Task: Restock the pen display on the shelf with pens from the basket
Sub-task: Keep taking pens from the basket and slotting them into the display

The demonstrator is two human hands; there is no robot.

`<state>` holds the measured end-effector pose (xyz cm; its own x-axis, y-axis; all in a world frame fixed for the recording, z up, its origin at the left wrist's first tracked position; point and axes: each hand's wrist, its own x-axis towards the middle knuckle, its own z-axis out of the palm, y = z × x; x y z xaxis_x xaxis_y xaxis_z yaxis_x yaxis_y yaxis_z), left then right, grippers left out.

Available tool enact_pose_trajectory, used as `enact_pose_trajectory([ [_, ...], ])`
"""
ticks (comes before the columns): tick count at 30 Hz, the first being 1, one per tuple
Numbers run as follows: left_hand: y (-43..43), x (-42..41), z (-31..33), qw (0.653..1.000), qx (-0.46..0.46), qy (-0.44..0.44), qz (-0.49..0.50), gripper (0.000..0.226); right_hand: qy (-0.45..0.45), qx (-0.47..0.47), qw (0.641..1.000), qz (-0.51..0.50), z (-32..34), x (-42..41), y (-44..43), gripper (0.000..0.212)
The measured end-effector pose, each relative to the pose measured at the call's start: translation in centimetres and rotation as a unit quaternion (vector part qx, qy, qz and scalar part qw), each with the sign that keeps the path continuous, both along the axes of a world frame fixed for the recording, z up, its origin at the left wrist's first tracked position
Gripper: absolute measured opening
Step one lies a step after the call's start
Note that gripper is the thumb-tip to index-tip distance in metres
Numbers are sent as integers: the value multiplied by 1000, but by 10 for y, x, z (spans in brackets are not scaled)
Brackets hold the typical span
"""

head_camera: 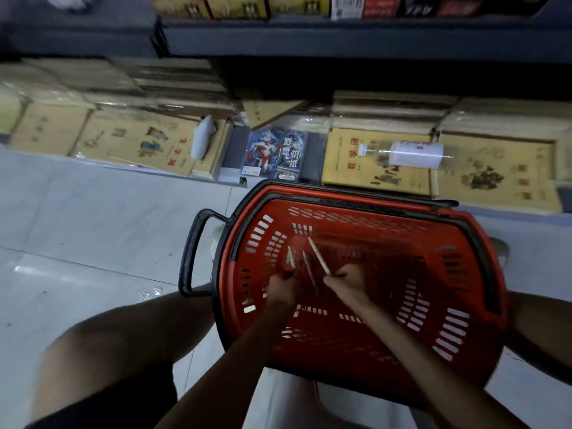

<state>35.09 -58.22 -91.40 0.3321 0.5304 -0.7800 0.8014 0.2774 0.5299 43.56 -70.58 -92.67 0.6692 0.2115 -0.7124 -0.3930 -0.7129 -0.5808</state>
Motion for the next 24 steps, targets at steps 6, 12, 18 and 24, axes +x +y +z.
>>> enact_pose_trajectory([
  [6, -11, -1, 70, 997, 14, -74, 16, 14, -1, 34, 999, 5, 93, 18, -29, 25],
  [12, -36, 13, 156, 979, 18, -203, 32, 21, -80, 113, 990, -7, 177, 14, -51, 16],
  [18, -49, 21, 239, 945, -32, -325, -2, 25, -146, 163, 976, -8, 251, 9, -62, 13],
  [24, -65, 20, 297, 911, -108, -394, -52, 30, -161, 246, 956, -12, 310, 3, -76, 4],
])
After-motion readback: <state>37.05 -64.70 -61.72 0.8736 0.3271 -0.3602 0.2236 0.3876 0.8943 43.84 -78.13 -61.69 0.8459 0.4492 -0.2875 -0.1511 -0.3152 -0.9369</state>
